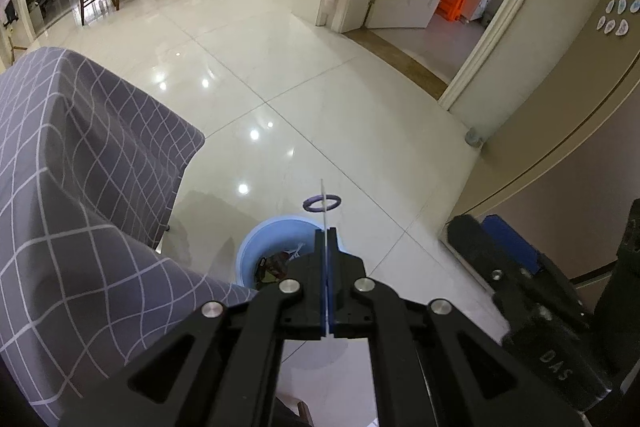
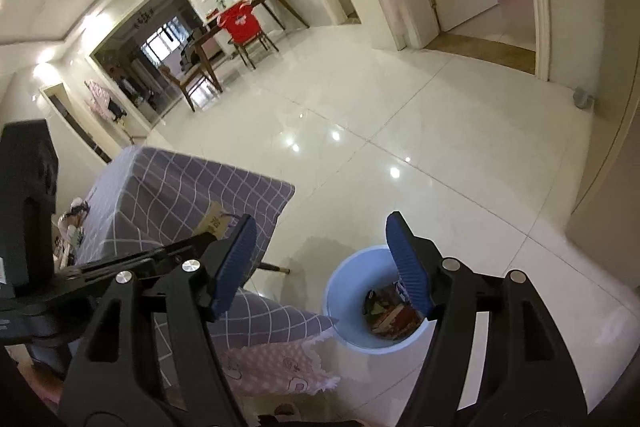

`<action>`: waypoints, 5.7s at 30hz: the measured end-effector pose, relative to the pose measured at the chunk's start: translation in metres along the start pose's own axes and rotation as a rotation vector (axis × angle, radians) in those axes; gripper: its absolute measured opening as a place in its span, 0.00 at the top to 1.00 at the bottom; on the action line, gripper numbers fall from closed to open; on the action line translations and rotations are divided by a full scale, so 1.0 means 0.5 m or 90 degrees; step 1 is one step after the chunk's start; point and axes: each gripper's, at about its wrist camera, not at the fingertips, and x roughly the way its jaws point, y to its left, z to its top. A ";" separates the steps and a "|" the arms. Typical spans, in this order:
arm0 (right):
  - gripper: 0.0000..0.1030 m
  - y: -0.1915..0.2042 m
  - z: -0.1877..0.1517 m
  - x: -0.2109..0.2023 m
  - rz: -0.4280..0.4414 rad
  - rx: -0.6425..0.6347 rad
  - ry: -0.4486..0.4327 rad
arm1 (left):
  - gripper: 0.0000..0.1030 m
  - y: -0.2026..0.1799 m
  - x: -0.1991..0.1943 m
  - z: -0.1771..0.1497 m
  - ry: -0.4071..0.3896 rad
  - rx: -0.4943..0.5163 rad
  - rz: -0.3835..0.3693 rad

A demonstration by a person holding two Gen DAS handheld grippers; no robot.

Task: Collect trash
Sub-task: 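Carry the tag and black wrapper over the blue bucket and open both grippers, then move both grippers back to the table, then grasp the white bottle with left gripper while right grasps the red-white snack packet, then carry bottle and snack packet over the blue bucket and open both grippers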

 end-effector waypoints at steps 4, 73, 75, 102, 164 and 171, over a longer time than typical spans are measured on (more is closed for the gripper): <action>0.34 -0.006 0.004 -0.014 -0.006 0.009 -0.022 | 0.98 -0.012 -0.001 0.013 -0.007 0.003 0.003; 0.56 0.915 -0.184 0.332 0.140 -0.539 0.196 | 0.81 0.747 -0.272 -0.024 -0.086 -0.045 0.312; 0.71 0.919 -0.189 0.331 0.129 -0.559 0.187 | 0.81 0.751 -0.274 -0.025 -0.091 -0.060 0.291; 0.85 0.648 -0.071 0.089 0.219 -0.317 0.089 | 0.85 0.458 -0.408 -0.099 -0.198 -0.072 0.174; 0.40 0.009 -0.032 0.025 0.007 0.017 0.016 | 0.31 -0.009 0.026 -0.026 0.017 0.073 0.096; 0.40 0.036 -0.035 0.006 0.012 0.008 0.015 | 0.31 -0.004 -0.032 -0.034 -0.013 0.080 0.108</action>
